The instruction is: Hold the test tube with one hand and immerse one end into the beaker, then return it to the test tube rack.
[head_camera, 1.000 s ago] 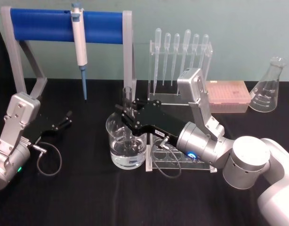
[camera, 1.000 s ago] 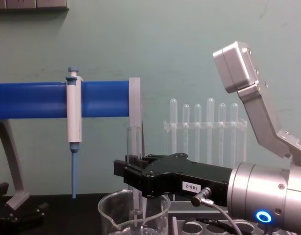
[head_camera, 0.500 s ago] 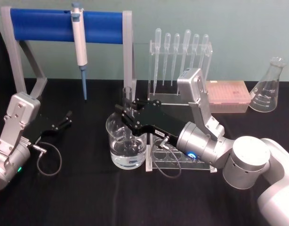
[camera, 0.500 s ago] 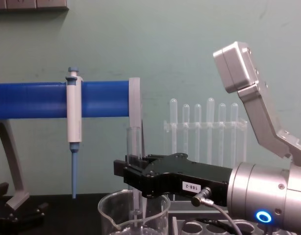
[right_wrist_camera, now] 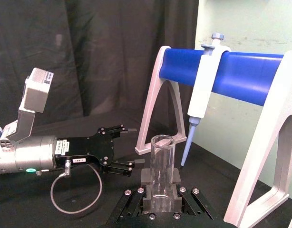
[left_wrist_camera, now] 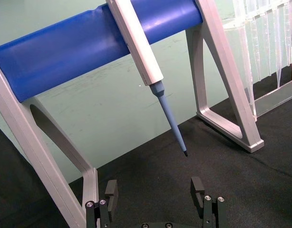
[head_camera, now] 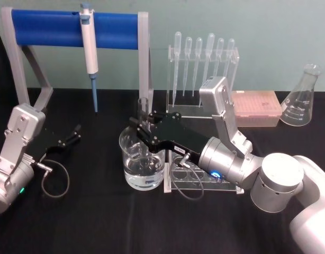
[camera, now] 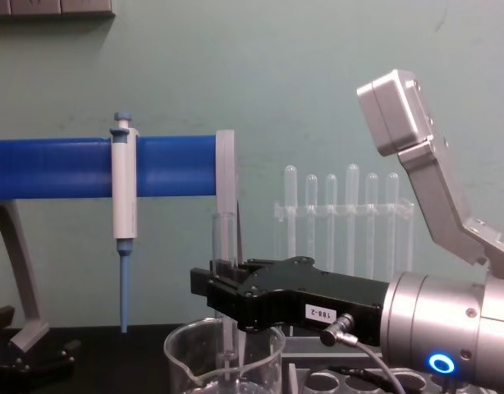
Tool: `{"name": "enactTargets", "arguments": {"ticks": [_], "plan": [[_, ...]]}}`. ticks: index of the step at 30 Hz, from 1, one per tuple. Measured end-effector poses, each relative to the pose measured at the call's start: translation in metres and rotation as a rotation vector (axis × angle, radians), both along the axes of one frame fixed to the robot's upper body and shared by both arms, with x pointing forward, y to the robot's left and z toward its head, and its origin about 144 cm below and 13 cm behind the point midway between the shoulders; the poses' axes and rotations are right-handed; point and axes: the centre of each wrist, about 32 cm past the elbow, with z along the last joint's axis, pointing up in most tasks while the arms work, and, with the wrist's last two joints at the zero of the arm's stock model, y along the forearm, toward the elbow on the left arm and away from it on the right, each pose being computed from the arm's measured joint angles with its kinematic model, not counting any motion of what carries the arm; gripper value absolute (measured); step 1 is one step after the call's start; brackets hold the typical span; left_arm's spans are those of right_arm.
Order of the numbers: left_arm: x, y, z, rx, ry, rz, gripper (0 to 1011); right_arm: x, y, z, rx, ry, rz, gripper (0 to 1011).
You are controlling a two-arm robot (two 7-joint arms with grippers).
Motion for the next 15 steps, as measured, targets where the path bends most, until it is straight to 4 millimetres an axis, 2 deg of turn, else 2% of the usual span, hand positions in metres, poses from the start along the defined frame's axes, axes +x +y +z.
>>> {"name": "enactTargets", "arguments": {"ticks": [15], "plan": [[0.0000, 0.0000, 0.0000, 0.000, 0.000, 0.000, 1000, 0.0000, 0.0000, 0.0000, 0.000, 0.000, 0.000, 238]]}}
